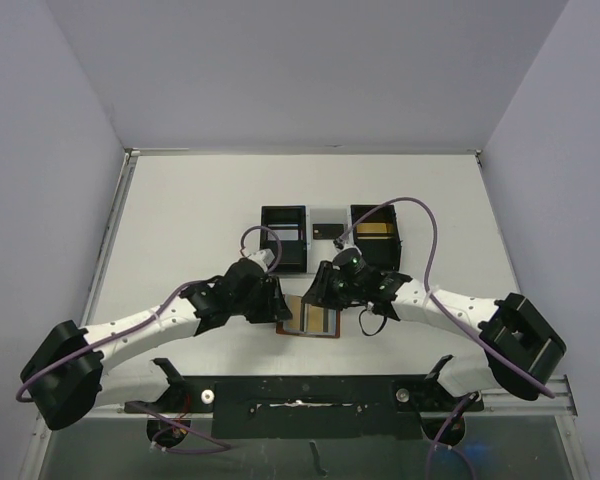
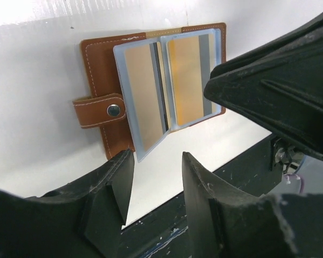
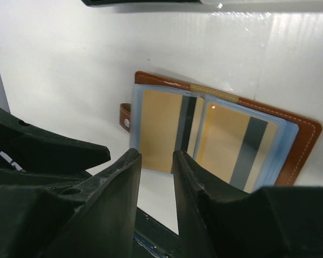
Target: Take the credit cards out of the card holder
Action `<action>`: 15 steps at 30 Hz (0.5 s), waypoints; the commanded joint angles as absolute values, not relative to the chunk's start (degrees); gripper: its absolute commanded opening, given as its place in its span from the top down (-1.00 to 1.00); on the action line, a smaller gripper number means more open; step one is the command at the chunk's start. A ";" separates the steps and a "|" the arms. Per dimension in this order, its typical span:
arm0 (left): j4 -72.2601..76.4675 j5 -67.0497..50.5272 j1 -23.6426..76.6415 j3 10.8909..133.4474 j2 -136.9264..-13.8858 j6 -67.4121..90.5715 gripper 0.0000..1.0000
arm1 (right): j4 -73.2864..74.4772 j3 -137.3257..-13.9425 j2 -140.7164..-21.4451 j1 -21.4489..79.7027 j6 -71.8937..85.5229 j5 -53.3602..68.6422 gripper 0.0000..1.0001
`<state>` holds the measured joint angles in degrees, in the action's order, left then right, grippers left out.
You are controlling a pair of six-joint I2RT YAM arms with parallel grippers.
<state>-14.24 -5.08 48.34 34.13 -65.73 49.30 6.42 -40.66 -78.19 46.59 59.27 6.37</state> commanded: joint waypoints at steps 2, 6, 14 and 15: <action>-12.67 -6.62 48.25 40.03 -71.37 46.14 0.35 | 3.49 -38.61 -76.67 46.66 61.53 4.74 0.38; -12.07 -7.25 48.07 39.18 -71.29 46.29 0.44 | 2.67 -38.95 -78.38 46.59 60.85 6.50 0.40; -7.62 -6.58 47.64 34.97 -72.38 48.09 0.55 | 2.27 -39.64 -83.74 46.71 61.13 7.65 0.46; -7.24 -6.05 47.63 34.58 -72.30 48.43 0.55 | 2.26 -39.59 -84.11 46.75 61.04 7.65 0.46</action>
<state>-12.14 -6.46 47.94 35.73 -72.16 47.59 4.75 -38.22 -83.05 46.59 60.69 7.22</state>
